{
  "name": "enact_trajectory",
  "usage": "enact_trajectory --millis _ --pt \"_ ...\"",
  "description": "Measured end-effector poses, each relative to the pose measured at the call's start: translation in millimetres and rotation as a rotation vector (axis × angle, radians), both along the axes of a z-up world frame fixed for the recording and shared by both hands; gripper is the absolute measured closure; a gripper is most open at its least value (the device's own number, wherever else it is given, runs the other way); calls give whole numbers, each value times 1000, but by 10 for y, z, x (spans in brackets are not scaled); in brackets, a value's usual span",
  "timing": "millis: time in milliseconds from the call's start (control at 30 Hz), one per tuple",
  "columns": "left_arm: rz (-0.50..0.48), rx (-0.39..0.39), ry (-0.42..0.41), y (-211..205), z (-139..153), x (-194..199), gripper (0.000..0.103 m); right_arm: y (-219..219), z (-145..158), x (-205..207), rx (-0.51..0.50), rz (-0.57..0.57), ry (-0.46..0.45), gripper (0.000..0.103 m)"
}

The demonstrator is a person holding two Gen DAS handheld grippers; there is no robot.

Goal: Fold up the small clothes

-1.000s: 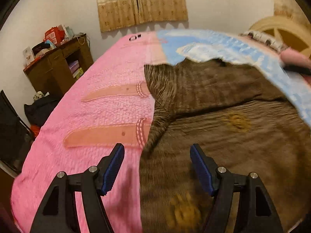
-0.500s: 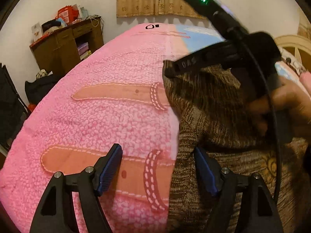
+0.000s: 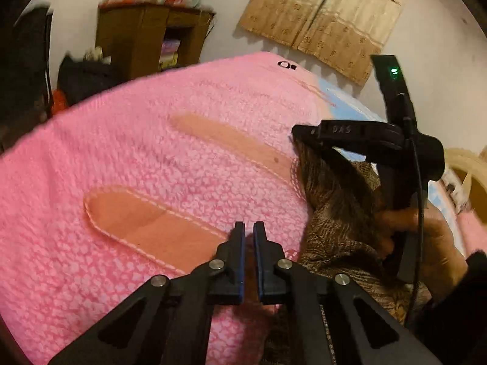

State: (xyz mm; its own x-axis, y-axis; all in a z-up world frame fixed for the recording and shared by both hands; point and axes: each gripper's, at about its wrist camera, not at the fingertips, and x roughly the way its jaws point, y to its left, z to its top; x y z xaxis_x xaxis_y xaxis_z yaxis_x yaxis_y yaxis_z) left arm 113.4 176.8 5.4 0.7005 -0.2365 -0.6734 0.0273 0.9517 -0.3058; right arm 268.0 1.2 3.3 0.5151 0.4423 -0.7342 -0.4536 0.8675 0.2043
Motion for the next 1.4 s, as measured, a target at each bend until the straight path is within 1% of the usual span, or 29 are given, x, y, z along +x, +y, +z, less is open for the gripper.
enact_trajectory --millis 33,133,167,200,233,267,333,367,433,467,500,533,633,667,733,767,800,833,867,900,967,1000,1033,1067,1100,1167,1267,1300,1400 --pt "-30 12 -14 -44 35 -19 96 -17 -26 -11 1 -1 4 93" --pt "-120 -6 -55 -182 191 -40 96 -249 106 -111 106 -33 -4 87" --pt "-136 -15 -68 -206 229 -28 96 -362 205 -182 141 -49 -27 78" --pt "-158 -17 -85 -274 285 -30 96 -491 324 -286 164 -73 -76 62" --pt "-176 -6 -99 -355 331 -29 96 -596 424 -388 169 -97 -122 57" --pt "-187 4 -109 -398 347 -13 96 -689 512 -478 166 -117 -151 56" --pt "-219 44 -118 -541 359 38 96 -822 596 -643 159 -117 -141 57" --pt "-224 65 -105 -591 320 54 96 -867 594 -751 143 -106 -126 58" --pt "-170 110 -12 -599 113 159 96 -853 517 -852 78 -83 -101 58" --pt "-147 106 32 -562 5 164 96 -804 452 -910 30 -66 -93 58" --pt "-149 66 37 -499 -61 148 96 -723 353 -984 -37 -48 -95 58" --pt "-148 52 23 -466 -67 111 96 -684 296 -998 -66 -44 -93 58" --pt "-162 113 7 -490 -44 15 96 -560 -43 -935 -109 -17 -8 59" --pt "-164 116 6 -498 -33 6 96 -463 -180 -879 -179 -21 -38 59" --pt "-169 99 11 -497 -49 39 96 -381 -164 -796 -221 -33 -93 55" --pt "-172 93 22 -508 -48 109 96 -363 -142 -730 -245 -64 -115 49" --pt "-176 84 26 -503 -18 113 96 -357 -156 -662 -276 -97 -115 35" --pt "-178 94 32 -500 34 97 96 -395 -149 -621 -269 -115 -97 32" --pt "-182 113 28 -488 105 45 96 -462 -96 -641 -246 -132 -100 35" --pt "-180 139 5 -464 175 -39 96 -516 -31 -687 -235 -152 -116 45" --pt "-176 157 -32 -398 264 -178 95 -726 199 -922 -143 -184 -168 47" --pt "-181 149 -34 -353 304 -262 93 -874 320 -1099 -75 -185 -182 45" --pt "-186 142 -30 -316 318 -248 89 -992 383 -1238 -46 -193 -185 43" --pt "-192 135 -25 -288 326 -298 82 -1157 423 -1432 -51 -224 -182 39" --pt "-195 133 -24 -264 322 -360 78 -1232 408 -1545 -75 -249 -169 38" --pt "-189 131 -32 -201 291 -455 56 -1407 292 -1748 -112 -270 -123 38" --pt "-178 118 -5 -124 203 -561 54 -1688 -78 -2014 -219 -296 -19 39" --pt "-175 109 6 -77 194 -627 54 -1769 -157 -2077 -214 -309 17 39" --pt "-162 49 15 144 191 -840 53 -2048 4 -2381 -130 -393 -8 40"
